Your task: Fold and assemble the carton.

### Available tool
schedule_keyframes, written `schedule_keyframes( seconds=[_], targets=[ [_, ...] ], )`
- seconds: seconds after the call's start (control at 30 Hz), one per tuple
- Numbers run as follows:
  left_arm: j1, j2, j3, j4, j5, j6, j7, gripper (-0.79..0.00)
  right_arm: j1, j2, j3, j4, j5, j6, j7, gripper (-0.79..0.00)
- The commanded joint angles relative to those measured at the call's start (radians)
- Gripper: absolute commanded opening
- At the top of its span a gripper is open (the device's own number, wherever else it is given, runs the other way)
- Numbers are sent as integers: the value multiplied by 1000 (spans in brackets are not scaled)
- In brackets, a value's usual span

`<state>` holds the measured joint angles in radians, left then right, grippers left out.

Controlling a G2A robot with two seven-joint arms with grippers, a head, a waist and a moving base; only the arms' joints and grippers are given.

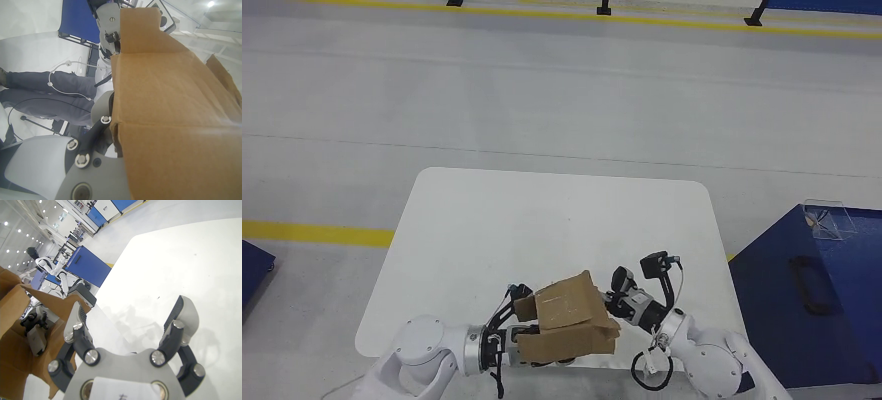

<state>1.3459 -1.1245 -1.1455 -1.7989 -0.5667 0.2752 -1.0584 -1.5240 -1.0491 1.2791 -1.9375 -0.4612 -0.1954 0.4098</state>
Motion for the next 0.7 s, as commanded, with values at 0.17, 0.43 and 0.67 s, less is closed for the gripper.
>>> schedule_keyframes(
  seconds=[0.17,0.43,0.67],
  targets=[
    [-25,-1,3,38,-31,28,44,-785,-60,7,115,-45,129,-58,-28,0],
    [-47,-2,22,64,-57,81,73,-785,-119,13,147,-106,147,-119,16,0],
    [-56,-1,32,66,-70,103,84,-785,-84,6,97,-74,95,-72,21,0]
  ],
)
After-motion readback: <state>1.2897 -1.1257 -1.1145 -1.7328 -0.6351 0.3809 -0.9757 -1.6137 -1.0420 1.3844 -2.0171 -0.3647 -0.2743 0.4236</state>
